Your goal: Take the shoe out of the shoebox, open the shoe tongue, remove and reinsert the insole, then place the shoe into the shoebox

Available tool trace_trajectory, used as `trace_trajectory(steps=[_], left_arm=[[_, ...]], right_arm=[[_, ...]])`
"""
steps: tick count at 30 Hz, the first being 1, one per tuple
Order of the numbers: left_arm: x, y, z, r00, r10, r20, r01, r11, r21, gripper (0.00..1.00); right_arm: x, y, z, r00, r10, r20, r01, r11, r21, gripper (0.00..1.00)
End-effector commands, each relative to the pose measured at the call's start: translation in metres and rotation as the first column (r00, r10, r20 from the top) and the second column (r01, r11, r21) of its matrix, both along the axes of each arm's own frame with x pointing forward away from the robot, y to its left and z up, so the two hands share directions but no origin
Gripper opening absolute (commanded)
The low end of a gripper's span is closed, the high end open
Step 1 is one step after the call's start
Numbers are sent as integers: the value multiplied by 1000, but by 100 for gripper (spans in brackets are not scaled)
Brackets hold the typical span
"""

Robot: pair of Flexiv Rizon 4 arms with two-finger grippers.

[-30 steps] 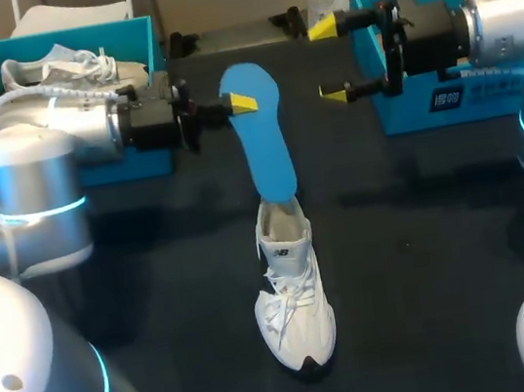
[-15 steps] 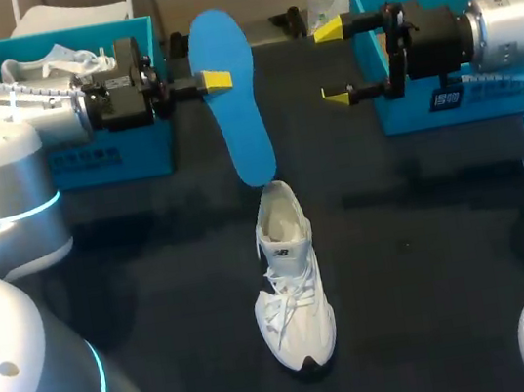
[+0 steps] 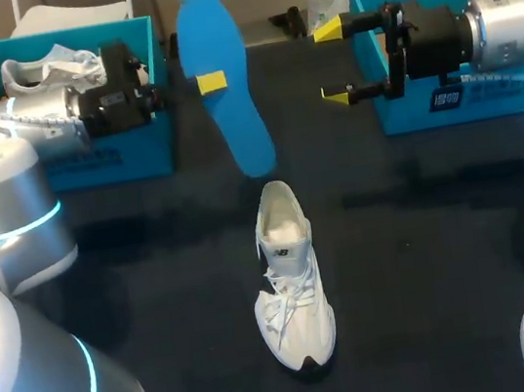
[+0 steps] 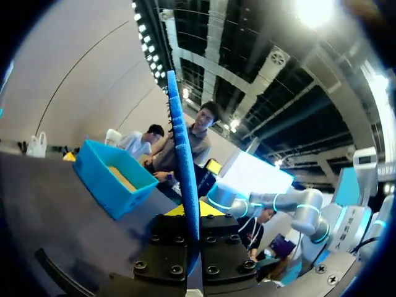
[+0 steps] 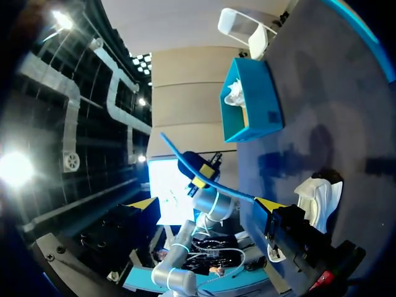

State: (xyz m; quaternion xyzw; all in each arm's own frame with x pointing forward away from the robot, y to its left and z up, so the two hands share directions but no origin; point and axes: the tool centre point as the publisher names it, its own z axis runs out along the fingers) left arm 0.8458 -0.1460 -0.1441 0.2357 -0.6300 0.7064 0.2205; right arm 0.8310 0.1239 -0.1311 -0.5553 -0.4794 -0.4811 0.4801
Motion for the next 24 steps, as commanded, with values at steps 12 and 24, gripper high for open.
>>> trace_trajectory(steps=[12,24], left_arm=[[0,21,14,843,75,532,-115,992,44,0],[-9,18,22,677,33,736,-94,995,42,0]], right_arm=[[0,2,0,1000,-2,-1,2,1000,-2,100],[0,2,0,1000,-2,-1,2,1000,-2,100]])
